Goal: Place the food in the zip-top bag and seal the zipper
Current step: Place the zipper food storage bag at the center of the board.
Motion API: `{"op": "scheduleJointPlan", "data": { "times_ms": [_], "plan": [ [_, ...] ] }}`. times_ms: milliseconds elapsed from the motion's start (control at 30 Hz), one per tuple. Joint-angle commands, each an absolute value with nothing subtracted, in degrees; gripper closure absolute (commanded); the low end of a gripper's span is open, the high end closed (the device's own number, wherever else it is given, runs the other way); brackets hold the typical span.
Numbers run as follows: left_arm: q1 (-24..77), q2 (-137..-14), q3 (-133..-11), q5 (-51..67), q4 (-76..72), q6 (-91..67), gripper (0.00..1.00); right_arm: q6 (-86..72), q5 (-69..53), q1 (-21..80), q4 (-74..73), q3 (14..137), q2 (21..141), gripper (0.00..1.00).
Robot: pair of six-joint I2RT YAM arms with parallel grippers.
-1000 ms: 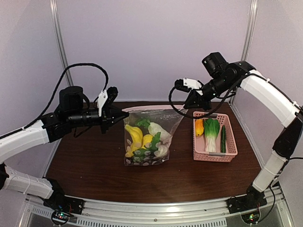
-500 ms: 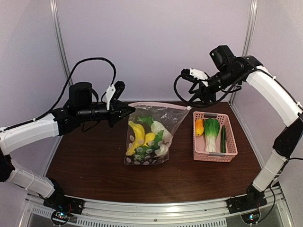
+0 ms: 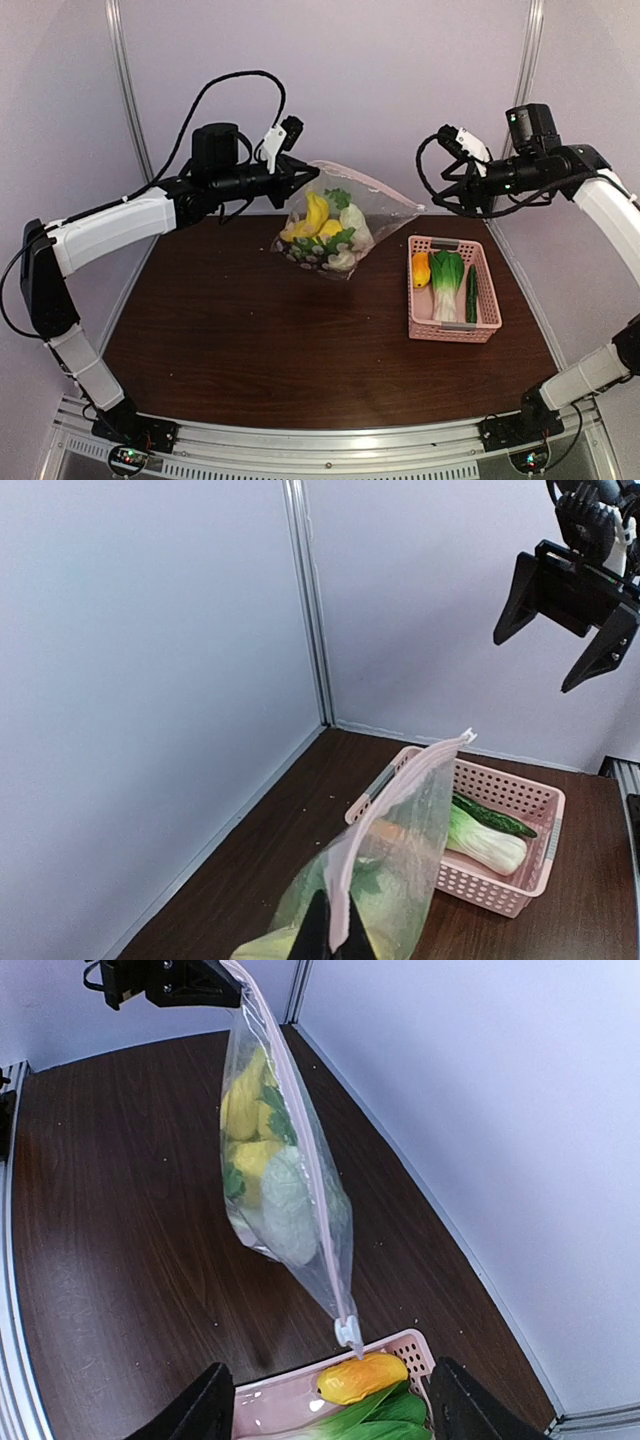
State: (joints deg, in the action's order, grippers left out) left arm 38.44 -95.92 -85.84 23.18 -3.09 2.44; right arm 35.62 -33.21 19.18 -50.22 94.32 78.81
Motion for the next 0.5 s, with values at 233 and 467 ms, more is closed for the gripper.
{"op": "scheduleJointPlan", "data": {
  "times_ms": [233, 467],
  "plan": [
    [39.7, -89.6, -65.3, 39.6, -2.3, 2.6, 0.93, 32.4, -37.4, 18.9, -40.5, 77.1, 68.1, 0.28],
    [43.8, -89.9, -59.7, 42.0, 6.7, 4.8, 0.99, 31.7, -39.3, 18.9, -39.7, 72.7, 65.1, 0.28]
  ]
}}
